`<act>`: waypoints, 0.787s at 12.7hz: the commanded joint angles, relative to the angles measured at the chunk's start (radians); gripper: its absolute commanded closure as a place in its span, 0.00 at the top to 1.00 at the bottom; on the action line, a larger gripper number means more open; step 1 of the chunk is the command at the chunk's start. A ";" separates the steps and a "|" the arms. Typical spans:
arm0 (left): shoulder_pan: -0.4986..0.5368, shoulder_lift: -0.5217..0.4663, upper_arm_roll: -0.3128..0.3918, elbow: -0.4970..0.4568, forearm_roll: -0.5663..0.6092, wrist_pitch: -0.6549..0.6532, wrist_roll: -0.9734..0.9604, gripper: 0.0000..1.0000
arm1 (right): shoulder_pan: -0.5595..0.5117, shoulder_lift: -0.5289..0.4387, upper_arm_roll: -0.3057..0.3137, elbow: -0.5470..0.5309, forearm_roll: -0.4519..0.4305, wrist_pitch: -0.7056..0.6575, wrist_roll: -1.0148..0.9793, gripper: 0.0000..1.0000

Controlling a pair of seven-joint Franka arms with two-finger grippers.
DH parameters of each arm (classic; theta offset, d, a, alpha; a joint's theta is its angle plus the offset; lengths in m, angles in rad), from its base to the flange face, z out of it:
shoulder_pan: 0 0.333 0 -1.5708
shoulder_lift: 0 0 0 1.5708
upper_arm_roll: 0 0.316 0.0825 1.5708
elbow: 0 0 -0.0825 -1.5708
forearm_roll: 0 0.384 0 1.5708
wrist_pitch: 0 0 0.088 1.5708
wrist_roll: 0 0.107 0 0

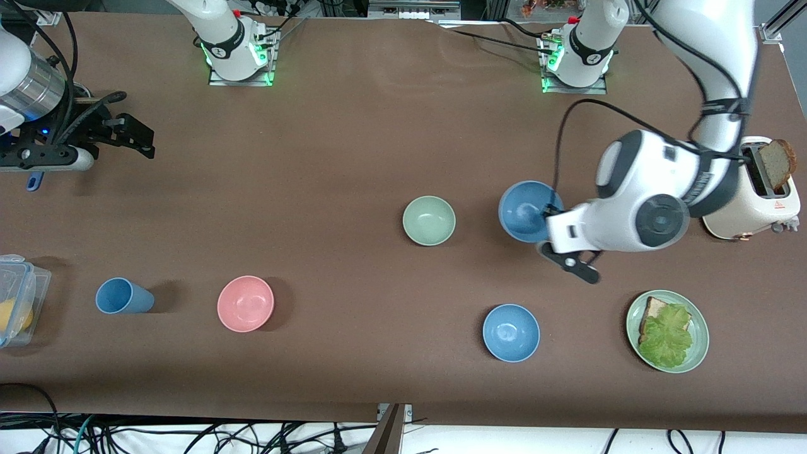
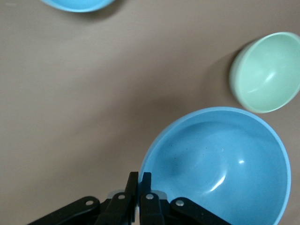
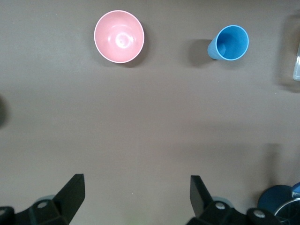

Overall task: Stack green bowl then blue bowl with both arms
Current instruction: 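Lift the blue bowl and carry it over the green bowl, then lower the blue bowl into the green bowl and open the left gripper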

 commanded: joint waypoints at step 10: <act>-0.258 0.169 0.019 0.006 -0.018 0.364 -0.283 0.00 | 0.000 0.009 -0.003 0.019 -0.008 -0.011 -0.002 0.99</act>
